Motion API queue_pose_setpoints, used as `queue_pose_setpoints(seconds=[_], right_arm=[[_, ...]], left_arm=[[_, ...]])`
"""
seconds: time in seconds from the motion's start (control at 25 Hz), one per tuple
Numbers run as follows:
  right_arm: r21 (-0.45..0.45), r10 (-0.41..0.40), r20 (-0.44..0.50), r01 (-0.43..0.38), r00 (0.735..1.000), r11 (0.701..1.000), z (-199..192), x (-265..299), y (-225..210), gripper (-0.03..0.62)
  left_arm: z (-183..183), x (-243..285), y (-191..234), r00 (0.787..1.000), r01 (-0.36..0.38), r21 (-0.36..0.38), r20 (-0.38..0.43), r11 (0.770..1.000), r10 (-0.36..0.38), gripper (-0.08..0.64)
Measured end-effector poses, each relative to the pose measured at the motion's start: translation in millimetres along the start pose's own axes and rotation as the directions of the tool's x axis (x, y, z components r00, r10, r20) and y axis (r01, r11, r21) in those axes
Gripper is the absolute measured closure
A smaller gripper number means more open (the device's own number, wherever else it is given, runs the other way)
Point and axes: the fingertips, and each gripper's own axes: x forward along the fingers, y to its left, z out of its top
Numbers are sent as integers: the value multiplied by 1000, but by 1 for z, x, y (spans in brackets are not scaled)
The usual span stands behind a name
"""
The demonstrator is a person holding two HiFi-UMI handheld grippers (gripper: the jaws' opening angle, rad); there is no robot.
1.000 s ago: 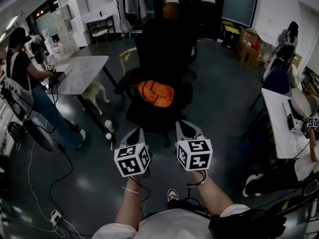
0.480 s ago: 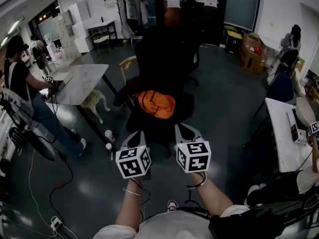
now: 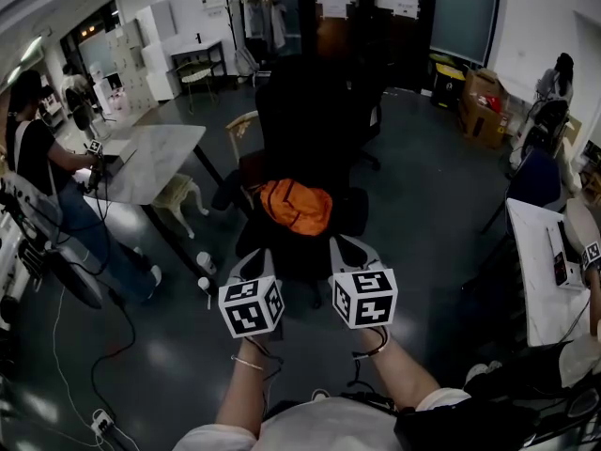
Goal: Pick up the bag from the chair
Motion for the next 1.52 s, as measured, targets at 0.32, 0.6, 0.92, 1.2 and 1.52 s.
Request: queue_pose_setpoints(seconds=[0.32, 0.6, 0.92, 1.2, 1.52], right_arm=[[14, -1, -10, 1, 1000, 1000, -5, 14, -17, 560], [17, 5, -21, -4, 1000, 1000, -8, 25, -19, 560], [1, -5, -29, 5, 1000, 1000, -10, 51, -23, 560], [-6, -19, -33, 19, 999, 1000, -4, 95, -38, 560], [-4, -43, -33, 43, 999, 999, 14, 151, -58, 560]], left_arm=[[0, 22, -7, 1000, 4, 9, -13, 1000, -4, 548], [-3, 32, 0, 1000, -9, 11, -26, 1000, 9, 548], [2, 59, 12, 1000, -2, -3, -21, 1000, 2, 548], [12, 105, 26, 1000, 9, -9, -24, 1000, -9, 548], [37, 163, 41, 999, 32, 8, -33, 999, -31, 548]])
